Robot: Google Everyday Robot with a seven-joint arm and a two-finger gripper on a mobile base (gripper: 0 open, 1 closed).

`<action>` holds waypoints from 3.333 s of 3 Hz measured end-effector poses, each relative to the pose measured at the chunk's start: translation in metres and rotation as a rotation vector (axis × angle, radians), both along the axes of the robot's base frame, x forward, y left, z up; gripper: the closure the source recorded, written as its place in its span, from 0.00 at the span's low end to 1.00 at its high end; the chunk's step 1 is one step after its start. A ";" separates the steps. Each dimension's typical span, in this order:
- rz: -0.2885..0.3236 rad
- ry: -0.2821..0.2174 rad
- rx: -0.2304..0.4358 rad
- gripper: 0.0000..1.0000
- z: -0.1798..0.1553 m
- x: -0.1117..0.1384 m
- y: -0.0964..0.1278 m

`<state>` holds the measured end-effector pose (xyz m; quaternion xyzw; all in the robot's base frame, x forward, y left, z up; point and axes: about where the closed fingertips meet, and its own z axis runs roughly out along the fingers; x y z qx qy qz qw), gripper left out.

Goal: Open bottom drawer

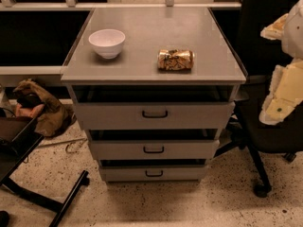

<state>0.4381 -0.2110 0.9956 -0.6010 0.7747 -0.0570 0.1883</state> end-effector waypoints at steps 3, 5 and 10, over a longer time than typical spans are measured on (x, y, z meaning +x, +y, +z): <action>-0.048 -0.002 0.056 0.00 -0.079 -0.001 0.014; -0.115 -0.001 0.159 0.00 -0.162 -0.005 0.028; -0.180 0.286 0.555 0.00 -0.404 -0.051 0.109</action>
Offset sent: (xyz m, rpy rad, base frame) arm 0.0075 0.0133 -0.0616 -0.0331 -0.0558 -0.0187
